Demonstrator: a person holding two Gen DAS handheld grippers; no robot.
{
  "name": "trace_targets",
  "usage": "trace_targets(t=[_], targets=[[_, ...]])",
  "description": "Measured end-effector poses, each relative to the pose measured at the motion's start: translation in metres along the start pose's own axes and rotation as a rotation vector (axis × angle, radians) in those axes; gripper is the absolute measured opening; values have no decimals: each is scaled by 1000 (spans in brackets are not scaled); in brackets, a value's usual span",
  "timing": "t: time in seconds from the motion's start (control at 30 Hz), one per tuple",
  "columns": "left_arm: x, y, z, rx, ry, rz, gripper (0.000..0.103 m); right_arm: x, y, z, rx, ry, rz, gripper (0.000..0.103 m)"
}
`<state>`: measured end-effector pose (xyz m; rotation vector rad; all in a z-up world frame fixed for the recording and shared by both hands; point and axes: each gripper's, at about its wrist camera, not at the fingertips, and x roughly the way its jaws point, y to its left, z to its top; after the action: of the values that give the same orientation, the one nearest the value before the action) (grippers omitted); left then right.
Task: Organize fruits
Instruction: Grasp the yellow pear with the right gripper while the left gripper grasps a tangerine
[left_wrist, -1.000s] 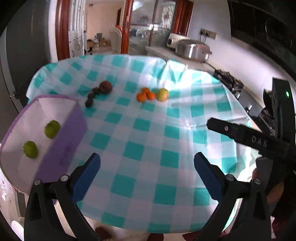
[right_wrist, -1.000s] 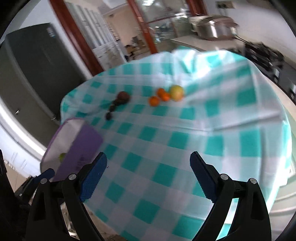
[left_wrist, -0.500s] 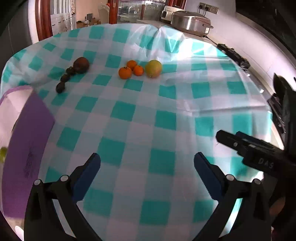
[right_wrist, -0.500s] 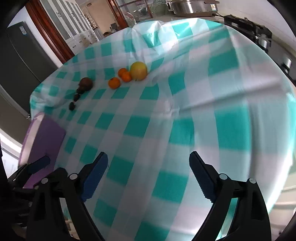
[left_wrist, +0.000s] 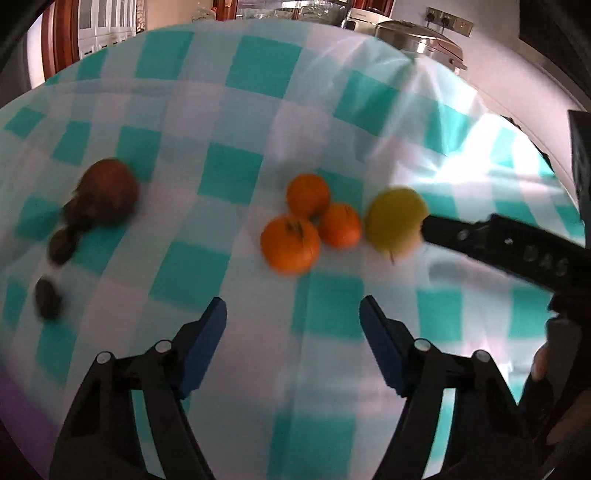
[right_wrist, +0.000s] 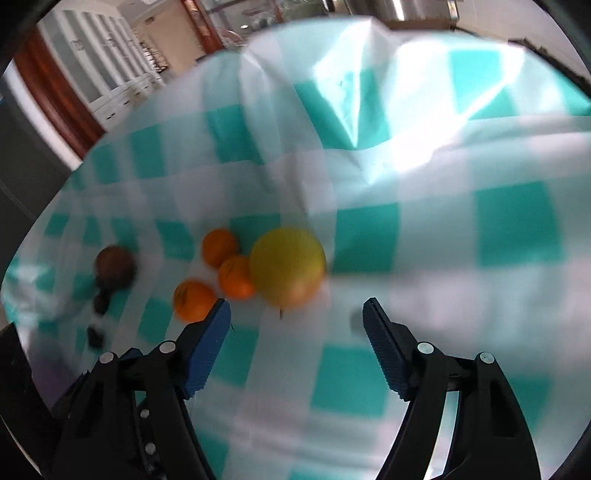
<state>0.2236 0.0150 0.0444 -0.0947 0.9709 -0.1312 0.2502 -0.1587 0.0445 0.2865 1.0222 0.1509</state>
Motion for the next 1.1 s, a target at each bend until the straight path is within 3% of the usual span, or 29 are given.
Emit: trace_targets(t=[0.13,0.33,0.57,0.6,0.63,0.7,0.87,1.1], targets=[[31,10,20,-38,12,-15,72,32,3,11,64,16,14,68],[60,7,38,0,44,-35,64,54,-4,16,159,31,33,60],[67,7,44,43,4,-32,60,63,-6,20,187,27,51,59],[67,6,42,55,-6,-29,57,63,-5,19,184,24,55,59],[68,4,40,75,-18,-5,45,63,-4,19,177,19,56,59],[67,4,37,96,-39,16,46,62,-3,18,164,13,62,58],[49,9,30,72,-36,11,45,32,-9,10,152,-18,81,58],[-27,-2,-9,40,-42,3,45,-56,-11,-28,48,-32,96,58]])
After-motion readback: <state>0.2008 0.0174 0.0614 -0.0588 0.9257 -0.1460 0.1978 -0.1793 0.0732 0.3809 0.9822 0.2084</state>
